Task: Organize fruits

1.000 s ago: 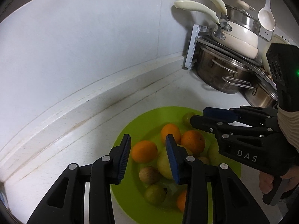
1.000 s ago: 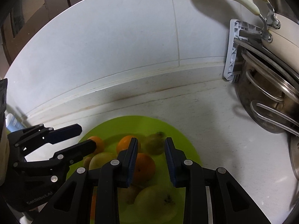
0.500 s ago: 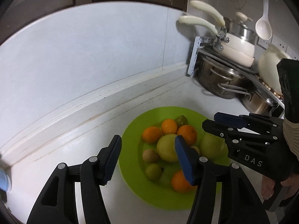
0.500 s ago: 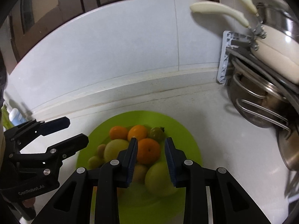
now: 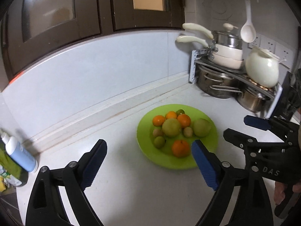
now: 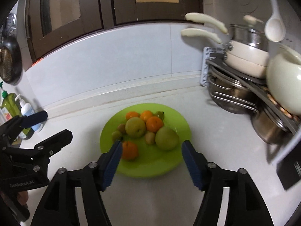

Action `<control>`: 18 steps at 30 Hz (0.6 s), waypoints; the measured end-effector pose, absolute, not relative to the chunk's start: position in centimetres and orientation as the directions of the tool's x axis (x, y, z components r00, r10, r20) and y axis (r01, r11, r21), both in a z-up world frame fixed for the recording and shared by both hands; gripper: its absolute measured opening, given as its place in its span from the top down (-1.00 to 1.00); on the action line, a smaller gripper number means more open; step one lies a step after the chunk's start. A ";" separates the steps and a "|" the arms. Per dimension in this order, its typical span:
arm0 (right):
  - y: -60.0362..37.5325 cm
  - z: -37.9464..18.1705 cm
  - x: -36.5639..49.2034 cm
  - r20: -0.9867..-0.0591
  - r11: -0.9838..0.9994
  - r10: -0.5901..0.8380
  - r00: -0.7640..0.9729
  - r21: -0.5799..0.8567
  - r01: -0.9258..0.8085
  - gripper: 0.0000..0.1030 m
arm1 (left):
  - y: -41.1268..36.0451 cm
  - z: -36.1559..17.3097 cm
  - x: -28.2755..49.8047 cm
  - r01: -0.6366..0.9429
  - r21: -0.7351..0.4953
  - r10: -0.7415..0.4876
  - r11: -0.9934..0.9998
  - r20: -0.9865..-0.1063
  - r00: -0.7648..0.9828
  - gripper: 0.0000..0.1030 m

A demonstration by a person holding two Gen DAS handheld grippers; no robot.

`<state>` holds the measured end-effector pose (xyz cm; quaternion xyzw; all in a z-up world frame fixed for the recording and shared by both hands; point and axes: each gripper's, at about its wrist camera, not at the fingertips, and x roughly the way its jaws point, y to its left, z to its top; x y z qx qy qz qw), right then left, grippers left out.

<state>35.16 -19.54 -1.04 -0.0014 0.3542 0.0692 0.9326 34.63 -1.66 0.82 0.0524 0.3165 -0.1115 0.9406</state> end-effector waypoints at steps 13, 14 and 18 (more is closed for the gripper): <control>-18.9 0.5 22.7 -0.602 0.999 0.030 0.798 0.040 -0.007 -0.59 | -0.4 2.3 24.4 0.303 0.029 -0.239 0.953 -0.545 0.804 -1.00; -18.9 0.7 22.1 -0.600 0.999 0.031 0.799 0.043 -0.006 -0.59 | -0.4 2.5 23.4 0.297 0.030 -0.235 0.954 -0.537 0.810 -1.00; -19.3 1.3 19.4 -0.585 0.999 0.046 0.809 0.046 -0.023 -0.61 | -0.6 3.1 20.7 0.267 0.028 -0.215 0.963 -0.516 0.829 -1.00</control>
